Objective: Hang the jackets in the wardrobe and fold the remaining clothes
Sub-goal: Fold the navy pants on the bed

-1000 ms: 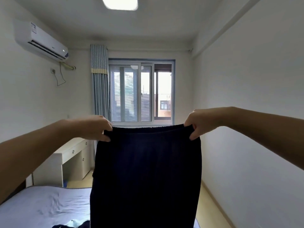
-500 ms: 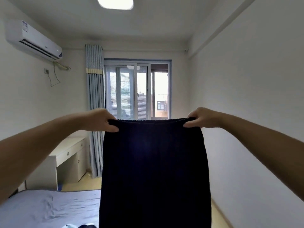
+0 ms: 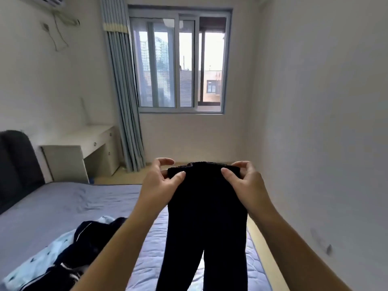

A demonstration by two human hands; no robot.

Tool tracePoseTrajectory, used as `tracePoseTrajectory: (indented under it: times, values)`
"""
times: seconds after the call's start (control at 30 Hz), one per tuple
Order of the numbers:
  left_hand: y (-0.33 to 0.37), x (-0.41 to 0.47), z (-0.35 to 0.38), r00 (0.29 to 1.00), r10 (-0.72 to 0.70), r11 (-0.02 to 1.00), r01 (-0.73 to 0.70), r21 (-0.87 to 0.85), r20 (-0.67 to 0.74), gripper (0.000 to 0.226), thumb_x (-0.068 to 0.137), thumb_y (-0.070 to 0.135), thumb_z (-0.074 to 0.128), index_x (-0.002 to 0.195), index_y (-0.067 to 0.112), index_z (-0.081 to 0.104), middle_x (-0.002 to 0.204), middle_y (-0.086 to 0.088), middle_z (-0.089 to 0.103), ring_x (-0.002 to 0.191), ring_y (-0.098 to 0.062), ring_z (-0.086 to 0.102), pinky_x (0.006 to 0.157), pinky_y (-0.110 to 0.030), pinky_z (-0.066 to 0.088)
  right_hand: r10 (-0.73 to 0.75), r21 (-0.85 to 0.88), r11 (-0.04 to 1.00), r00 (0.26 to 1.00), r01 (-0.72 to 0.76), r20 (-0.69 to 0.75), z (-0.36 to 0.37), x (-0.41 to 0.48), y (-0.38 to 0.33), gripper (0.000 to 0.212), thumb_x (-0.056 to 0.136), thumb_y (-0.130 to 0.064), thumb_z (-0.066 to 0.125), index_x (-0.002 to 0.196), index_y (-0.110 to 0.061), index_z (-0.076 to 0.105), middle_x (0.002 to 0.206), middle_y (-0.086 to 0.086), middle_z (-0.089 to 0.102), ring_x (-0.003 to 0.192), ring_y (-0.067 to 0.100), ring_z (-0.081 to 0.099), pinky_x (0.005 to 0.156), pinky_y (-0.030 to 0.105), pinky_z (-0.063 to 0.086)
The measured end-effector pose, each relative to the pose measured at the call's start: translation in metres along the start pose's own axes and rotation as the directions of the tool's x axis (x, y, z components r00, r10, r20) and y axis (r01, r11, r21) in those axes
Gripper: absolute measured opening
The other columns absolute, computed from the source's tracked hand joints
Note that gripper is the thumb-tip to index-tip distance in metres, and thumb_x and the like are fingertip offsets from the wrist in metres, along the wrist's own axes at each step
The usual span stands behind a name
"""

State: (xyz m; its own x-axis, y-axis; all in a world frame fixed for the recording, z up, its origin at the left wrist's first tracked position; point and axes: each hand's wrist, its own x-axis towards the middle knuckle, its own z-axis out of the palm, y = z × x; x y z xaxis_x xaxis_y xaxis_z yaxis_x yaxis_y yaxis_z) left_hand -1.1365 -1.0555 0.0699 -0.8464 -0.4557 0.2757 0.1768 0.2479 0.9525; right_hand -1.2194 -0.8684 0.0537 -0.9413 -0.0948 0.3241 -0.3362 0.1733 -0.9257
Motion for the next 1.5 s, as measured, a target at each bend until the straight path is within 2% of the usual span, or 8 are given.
tracePoseTrajectory:
  times: [0.37, 0.53, 0.73, 0.93, 1.03, 1.2, 1.37, 1.5]
  values:
    - [-0.067, -0.077, 0.018, 0.998, -0.020, 0.989, 0.012, 0.150, 0.052, 0.017, 0.085, 0.016, 0.066, 0.097, 0.026, 0.057, 0.070, 0.000, 0.069, 0.064, -0.015, 0.065, 0.064, -0.032, 0.055, -0.009, -0.149, 0.988, 0.977, 0.041, 0.212, 0.034, -0.077, 0.048, 0.009, 0.085, -0.023, 0.068, 0.093, -0.022, 0.071, 0.081, -0.013, 0.072, 0.079, 0.000, 0.066, 0.072, 0.018, 0.050]
    - [-0.077, -0.091, 0.005, 0.973, -0.136, 0.988, 0.147, -0.050, 0.188, 0.025, 0.096, -0.003, 0.044, 0.102, 0.012, 0.063, 0.074, -0.010, 0.072, 0.070, -0.022, 0.071, 0.062, -0.029, 0.057, 0.002, -0.079, 0.996, 0.898, 0.036, 0.440, 0.029, -0.093, 0.060, 0.025, 0.082, -0.025, 0.063, 0.106, -0.029, 0.068, 0.092, -0.013, 0.072, 0.089, 0.005, 0.068, 0.081, 0.029, 0.054]
    - [-0.084, -0.098, -0.005, 0.967, -0.145, 0.986, 0.158, -0.048, 0.209, 0.023, 0.085, -0.009, 0.061, 0.093, 0.012, 0.062, 0.066, -0.013, 0.070, 0.062, -0.025, 0.069, 0.061, -0.031, 0.057, -0.088, -0.051, 0.989, 0.819, 0.142, 0.567, 0.027, -0.100, 0.062, 0.045, 0.066, -0.032, 0.073, 0.108, -0.042, 0.060, 0.096, -0.013, 0.069, 0.094, 0.009, 0.066, 0.084, 0.027, 0.052]
    - [-0.093, -0.091, -0.005, 0.990, 0.046, 0.961, -0.081, 0.264, 0.136, 0.022, 0.074, 0.011, 0.078, 0.077, 0.028, 0.065, 0.064, 0.006, 0.060, 0.054, -0.006, 0.053, 0.057, -0.025, 0.048, -0.036, -0.067, 0.995, 0.908, 0.070, 0.417, 0.041, -0.111, 0.072, 0.033, 0.066, -0.019, 0.059, 0.095, -0.033, 0.065, 0.082, -0.011, 0.069, 0.078, 0.009, 0.065, 0.074, 0.030, 0.053]
    - [-0.104, -0.085, -0.017, 0.958, 0.226, 0.867, -0.281, 0.412, 0.178, 0.020, 0.073, 0.033, 0.076, 0.088, 0.029, 0.064, 0.082, 0.015, 0.055, 0.075, -0.005, 0.055, 0.070, -0.015, 0.043, 0.015, -0.037, 0.999, 0.921, -0.001, 0.390, 0.040, -0.110, 0.072, 0.032, 0.067, -0.012, 0.057, 0.094, -0.028, 0.067, 0.080, -0.009, 0.069, 0.076, 0.009, 0.065, 0.070, 0.025, 0.052]
    - [-0.121, -0.072, -0.052, 0.910, 0.327, 0.745, -0.415, 0.523, 0.256, 0.037, 0.074, 0.026, 0.078, 0.107, 0.023, 0.062, 0.106, 0.017, 0.057, 0.104, -0.007, 0.054, 0.091, -0.035, 0.049, 0.015, 0.059, 0.997, 0.917, -0.042, 0.398, 0.026, -0.103, 0.068, 0.035, 0.075, 0.012, 0.056, 0.089, -0.018, 0.066, 0.069, -0.016, 0.063, 0.065, 0.001, 0.056, 0.063, 0.014, 0.043]
    - [-0.120, -0.067, -0.057, 0.765, 0.481, 0.572, -0.644, 0.507, 0.429, 0.036, 0.080, 0.033, 0.067, 0.113, 0.021, 0.060, 0.123, 0.010, 0.055, 0.111, -0.012, 0.055, 0.093, -0.037, 0.047, -0.008, 0.119, 0.992, 0.902, -0.047, 0.432, 0.021, -0.100, 0.064, 0.030, 0.068, 0.000, 0.054, 0.090, -0.017, 0.067, 0.073, -0.011, 0.063, 0.069, 0.006, 0.057, 0.064, 0.018, 0.046]
    - [-0.116, -0.054, -0.061, 0.645, 0.474, 0.405, -0.764, 0.502, 0.600, 0.043, 0.081, 0.036, 0.066, 0.121, 0.024, 0.055, 0.130, 0.010, 0.053, 0.111, -0.011, 0.056, 0.091, -0.031, 0.045, -0.049, 0.182, 0.982, 0.887, -0.040, 0.460, 0.018, -0.098, 0.058, 0.031, 0.074, 0.011, 0.055, 0.088, -0.014, 0.066, 0.069, -0.014, 0.061, 0.064, 0.002, 0.054, 0.060, 0.014, 0.043]
